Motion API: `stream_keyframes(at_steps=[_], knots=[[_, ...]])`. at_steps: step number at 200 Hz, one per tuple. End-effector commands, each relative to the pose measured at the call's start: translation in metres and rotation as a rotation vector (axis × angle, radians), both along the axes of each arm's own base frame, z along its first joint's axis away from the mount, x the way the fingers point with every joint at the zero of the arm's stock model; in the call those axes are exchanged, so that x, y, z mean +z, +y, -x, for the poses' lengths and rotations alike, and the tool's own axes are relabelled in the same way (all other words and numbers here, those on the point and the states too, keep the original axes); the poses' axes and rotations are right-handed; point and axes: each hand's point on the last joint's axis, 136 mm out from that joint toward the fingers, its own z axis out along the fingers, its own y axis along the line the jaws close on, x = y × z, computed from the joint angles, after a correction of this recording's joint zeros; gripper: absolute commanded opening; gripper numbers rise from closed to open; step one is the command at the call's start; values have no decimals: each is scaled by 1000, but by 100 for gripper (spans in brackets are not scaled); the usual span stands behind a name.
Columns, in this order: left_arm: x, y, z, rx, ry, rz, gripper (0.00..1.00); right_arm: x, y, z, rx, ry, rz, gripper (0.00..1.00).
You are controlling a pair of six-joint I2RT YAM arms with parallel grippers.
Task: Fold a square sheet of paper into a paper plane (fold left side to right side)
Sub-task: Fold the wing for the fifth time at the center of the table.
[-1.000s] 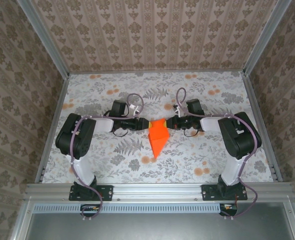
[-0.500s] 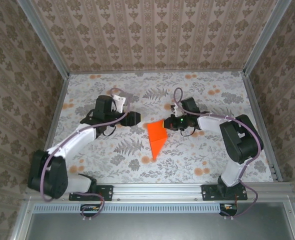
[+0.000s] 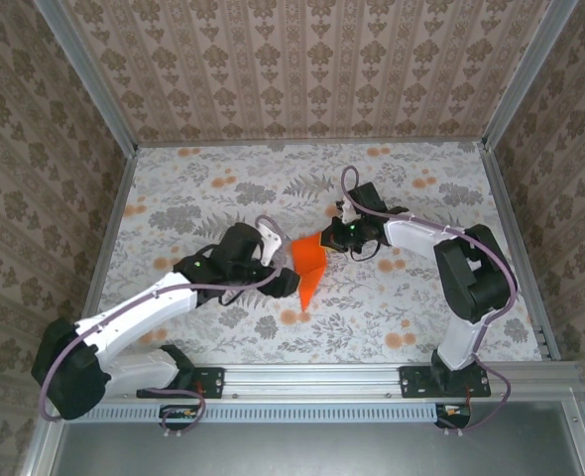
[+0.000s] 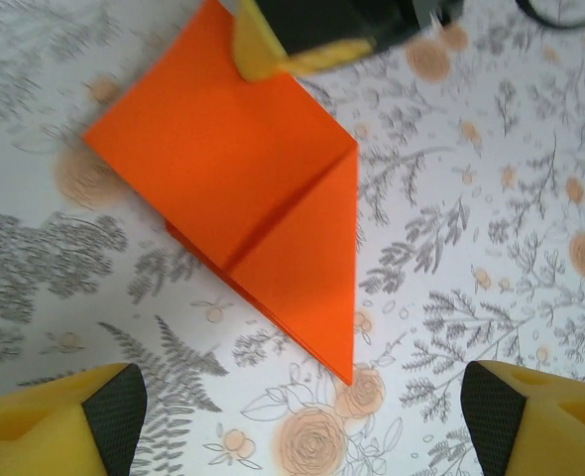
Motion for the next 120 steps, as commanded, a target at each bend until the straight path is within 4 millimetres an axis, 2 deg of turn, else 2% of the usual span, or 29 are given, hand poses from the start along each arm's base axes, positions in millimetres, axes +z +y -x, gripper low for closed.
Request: stream_keyframes(at_steps=[1, 46, 120], knots=[[-13, -9, 4, 1, 15, -76, 86, -6, -1, 0, -36, 57, 29, 0], [-35, -41, 6, -35, 35, -184, 86, -7, 1, -2, -37, 64, 30, 0], [-75, -62, 9, 1, 105, -354, 83, -12, 3, -1, -39, 74, 31, 0]])
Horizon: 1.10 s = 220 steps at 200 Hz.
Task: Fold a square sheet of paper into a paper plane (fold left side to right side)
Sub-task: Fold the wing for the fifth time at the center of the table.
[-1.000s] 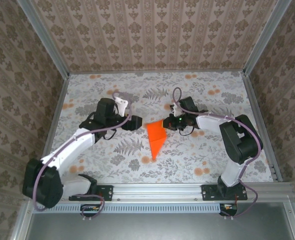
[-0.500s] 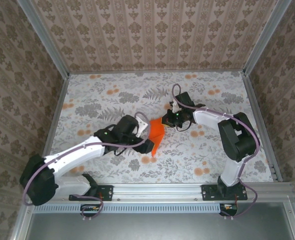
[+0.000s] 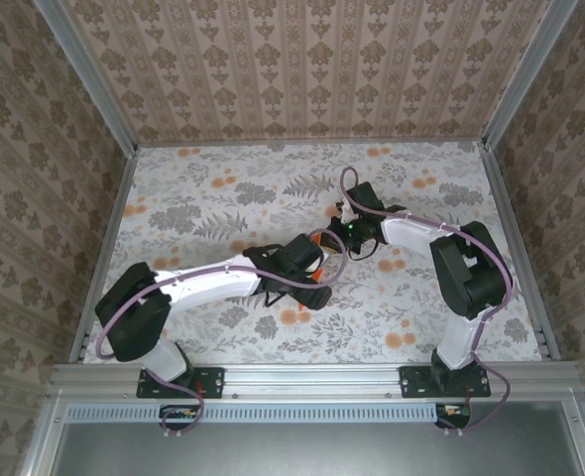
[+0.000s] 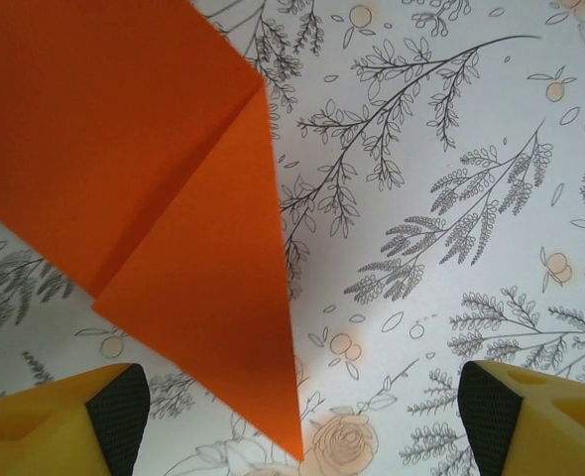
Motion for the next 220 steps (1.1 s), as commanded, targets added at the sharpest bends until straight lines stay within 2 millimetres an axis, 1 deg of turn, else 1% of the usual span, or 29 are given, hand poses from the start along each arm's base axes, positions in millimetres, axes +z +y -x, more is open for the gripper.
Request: stream_keyframes(at_steps=[1, 23, 43, 66, 129, 220], knots=[[-8, -2, -1, 35, 9, -70, 83, -5, 2, -1, -13, 32, 15, 0], [-17, -1, -5, 65, 8, -112, 80, -6, 1, 0, -16, 34, 19, 0], [-21, -1, -9, 93, 5, -127, 79, -8, 2, 1, -13, 39, 20, 0], [-26, 1, -10, 107, 5, -149, 74, -8, 4, 1, -11, 38, 20, 0], [-30, -4, -9, 104, 28, -150, 58, -11, 3, 2, -10, 46, 28, 0], [-36, -7, -9, 100, 45, -169, 45, -13, 3, 4, -1, 49, 36, 0]])
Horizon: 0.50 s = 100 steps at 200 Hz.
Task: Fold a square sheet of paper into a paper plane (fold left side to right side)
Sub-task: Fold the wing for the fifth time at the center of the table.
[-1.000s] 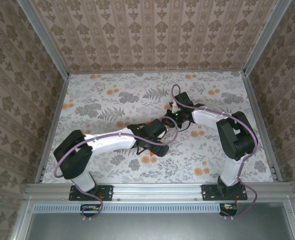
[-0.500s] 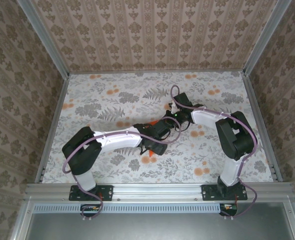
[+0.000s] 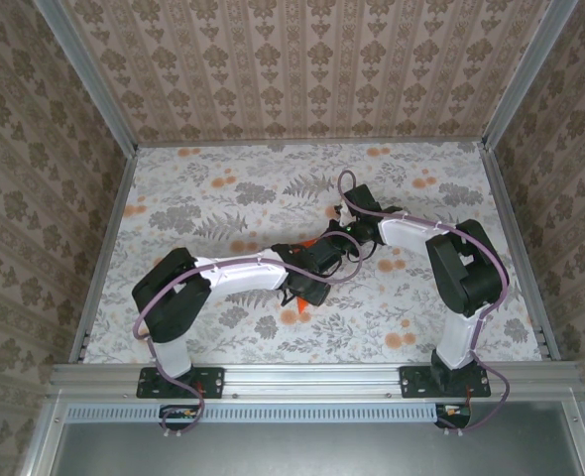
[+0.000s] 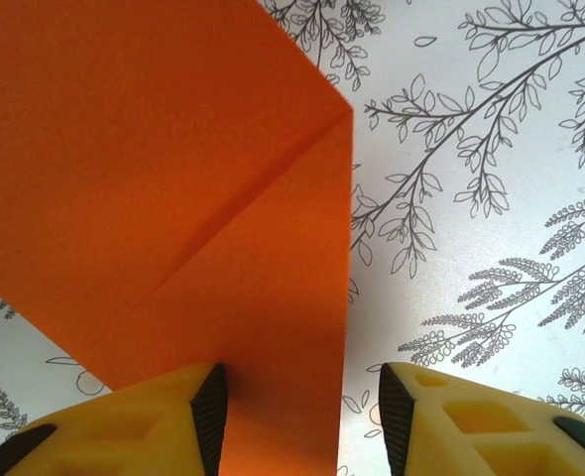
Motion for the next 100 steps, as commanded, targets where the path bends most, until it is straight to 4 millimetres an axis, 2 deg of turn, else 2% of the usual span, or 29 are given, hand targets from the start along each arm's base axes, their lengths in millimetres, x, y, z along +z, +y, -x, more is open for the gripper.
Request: stream_keyframes(at_steps=[1, 100], knots=[[0, -2, 2, 3, 13, -14, 44, -3, 0, 0, -6, 23, 24, 0], [0, -1, 1, 8, 21, -5, 19, -3, 1, 1, 3, 26, 26, 0]])
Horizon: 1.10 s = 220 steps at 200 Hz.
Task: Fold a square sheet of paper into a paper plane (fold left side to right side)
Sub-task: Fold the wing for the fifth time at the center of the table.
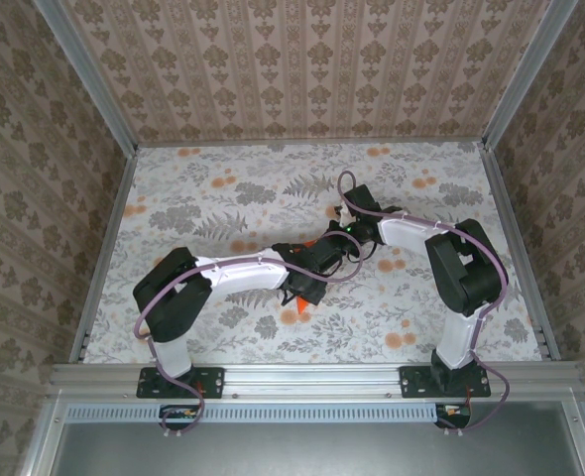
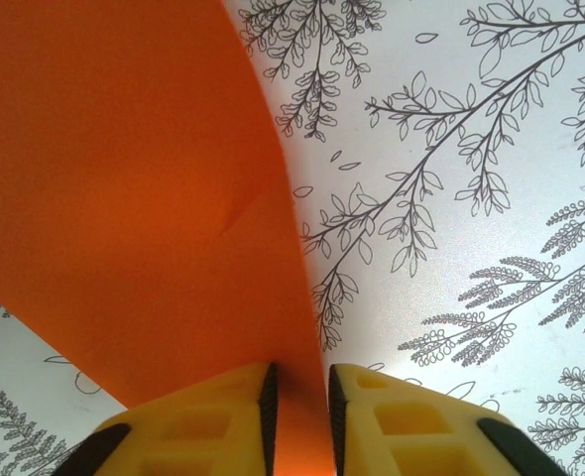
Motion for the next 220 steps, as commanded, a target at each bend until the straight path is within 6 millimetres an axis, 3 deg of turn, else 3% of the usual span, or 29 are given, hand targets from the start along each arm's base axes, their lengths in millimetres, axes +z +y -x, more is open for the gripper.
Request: stream_keyframes(at_steps=[1, 65, 89, 130, 167, 220], knots=[[1, -1, 0, 7, 13, -1, 19, -1, 1, -1, 2, 12, 20, 0], [11, -2, 0, 17, 34, 72, 7, 9, 1, -5, 25, -32, 27, 3], [16, -3, 0, 37, 74, 153, 5, 25, -7, -15, 15, -109, 49, 14], [25, -8, -3, 75, 155, 328, 3, 48, -35, -22, -40, -234, 112, 43], [32, -13, -8, 108, 251, 501, 2, 43, -58, -10, -79, -286, 151, 56], [41, -17, -19, 144, 357, 689, 2, 30, -62, 11, -47, -335, 131, 59]])
